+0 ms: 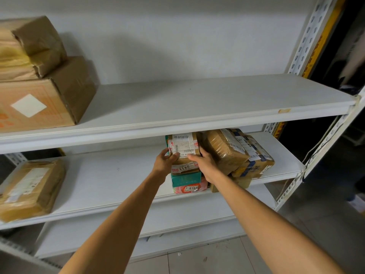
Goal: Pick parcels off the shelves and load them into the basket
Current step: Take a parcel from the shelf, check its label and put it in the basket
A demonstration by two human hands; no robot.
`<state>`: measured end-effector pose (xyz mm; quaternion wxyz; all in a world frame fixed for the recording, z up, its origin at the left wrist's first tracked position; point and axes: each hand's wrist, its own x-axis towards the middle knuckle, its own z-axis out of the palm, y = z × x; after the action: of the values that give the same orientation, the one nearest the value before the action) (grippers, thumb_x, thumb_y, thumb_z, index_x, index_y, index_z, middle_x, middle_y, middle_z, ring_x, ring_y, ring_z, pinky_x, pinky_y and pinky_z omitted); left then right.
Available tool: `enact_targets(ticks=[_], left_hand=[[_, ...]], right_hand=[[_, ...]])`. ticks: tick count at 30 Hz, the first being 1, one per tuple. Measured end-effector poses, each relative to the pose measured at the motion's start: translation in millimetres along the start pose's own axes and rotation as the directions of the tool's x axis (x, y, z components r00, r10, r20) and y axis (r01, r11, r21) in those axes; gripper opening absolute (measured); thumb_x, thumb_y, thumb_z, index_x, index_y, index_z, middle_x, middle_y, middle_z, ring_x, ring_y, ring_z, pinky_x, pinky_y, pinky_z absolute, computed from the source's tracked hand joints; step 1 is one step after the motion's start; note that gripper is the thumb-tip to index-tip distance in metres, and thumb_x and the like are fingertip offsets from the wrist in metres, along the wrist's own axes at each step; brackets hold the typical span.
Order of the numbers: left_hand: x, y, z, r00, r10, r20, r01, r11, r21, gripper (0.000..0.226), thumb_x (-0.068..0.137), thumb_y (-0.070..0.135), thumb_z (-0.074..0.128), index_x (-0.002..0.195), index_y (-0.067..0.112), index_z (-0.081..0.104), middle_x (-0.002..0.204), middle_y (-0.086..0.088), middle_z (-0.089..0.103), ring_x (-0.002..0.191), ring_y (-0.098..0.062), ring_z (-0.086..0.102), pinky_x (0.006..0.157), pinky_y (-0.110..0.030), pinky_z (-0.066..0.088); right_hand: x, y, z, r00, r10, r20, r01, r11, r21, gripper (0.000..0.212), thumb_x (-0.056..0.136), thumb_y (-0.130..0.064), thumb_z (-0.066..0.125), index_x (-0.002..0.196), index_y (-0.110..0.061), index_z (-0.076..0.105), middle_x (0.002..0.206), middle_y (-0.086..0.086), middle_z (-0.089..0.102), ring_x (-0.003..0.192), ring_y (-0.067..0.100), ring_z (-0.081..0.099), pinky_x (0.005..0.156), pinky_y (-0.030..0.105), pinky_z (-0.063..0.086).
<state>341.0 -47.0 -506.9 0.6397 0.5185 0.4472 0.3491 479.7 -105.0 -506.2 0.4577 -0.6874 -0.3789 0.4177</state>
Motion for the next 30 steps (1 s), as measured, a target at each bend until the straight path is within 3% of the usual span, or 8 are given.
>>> enact_targets(ticks=[10,12,19,26,30], left_hand=[[-32,4,-13,0.999,-0.032,-0.01,0.032,0.999,-0.022,0.045,0.087,0.007,0.065,0.13,0.005,0.051,0.115,-0.015,0.065,0.093,-0.031,0.066,0.078,-0.043,0.056],[-42,3,-19,0.999,-0.034,0.02,0.034,0.999,0.0,0.043,0.087,0.006,0.065,0.128,0.003,0.053,0.115,-0.016,0.066,0.096,-0.033,0.066,0.084,-0.048,0.055],[-85,-5,-21,0.992,-0.043,0.121,0.035,0.997,0.071,0.032,0.085,0.001,0.066,0.116,0.006,0.058,0.11,-0.013,0.067,0.093,-0.03,0.067,0.08,-0.044,0.057],[-105,-13,0,0.99,-0.034,0.134,0.03,0.999,0.036,0.036,0.082,0.001,0.069,0.116,0.01,0.061,0.115,-0.01,0.067,0.102,-0.03,0.066,0.091,-0.051,0.053],[-109,-9,23,0.985,-0.043,0.169,0.035,0.998,0.05,0.041,0.08,0.003,0.071,0.12,0.012,0.061,0.113,-0.008,0.068,0.099,-0.027,0.067,0.089,-0.05,0.054]], right_hand=[[-54,-16,3,0.999,-0.019,0.034,0.016,0.998,0.067,0.068,0.092,-0.014,0.06,0.147,-0.04,0.029,0.14,-0.001,0.051,0.12,0.02,0.051,0.104,0.048,0.043],[-69,-14,6,1.0,-0.007,0.017,0.005,0.994,0.112,0.068,0.093,-0.01,0.06,0.148,-0.038,0.03,0.14,-0.001,0.05,0.12,0.02,0.051,0.101,0.044,0.045],[-124,1,8,0.999,0.035,-0.017,-0.031,0.981,0.192,0.074,0.09,0.003,0.058,0.15,-0.03,0.028,0.145,0.003,0.048,0.131,0.021,0.044,0.092,0.028,0.037],[-160,4,-7,0.991,0.034,-0.132,-0.006,0.978,0.21,0.074,0.089,0.005,0.059,0.15,-0.026,0.031,0.145,0.0,0.043,0.133,0.02,0.04,0.103,0.032,0.036],[-174,9,-24,0.978,0.028,-0.208,0.023,0.971,0.237,0.074,0.089,0.004,0.061,0.149,-0.028,0.031,0.142,-0.002,0.047,0.125,0.016,0.045,0.094,0.028,0.04]])
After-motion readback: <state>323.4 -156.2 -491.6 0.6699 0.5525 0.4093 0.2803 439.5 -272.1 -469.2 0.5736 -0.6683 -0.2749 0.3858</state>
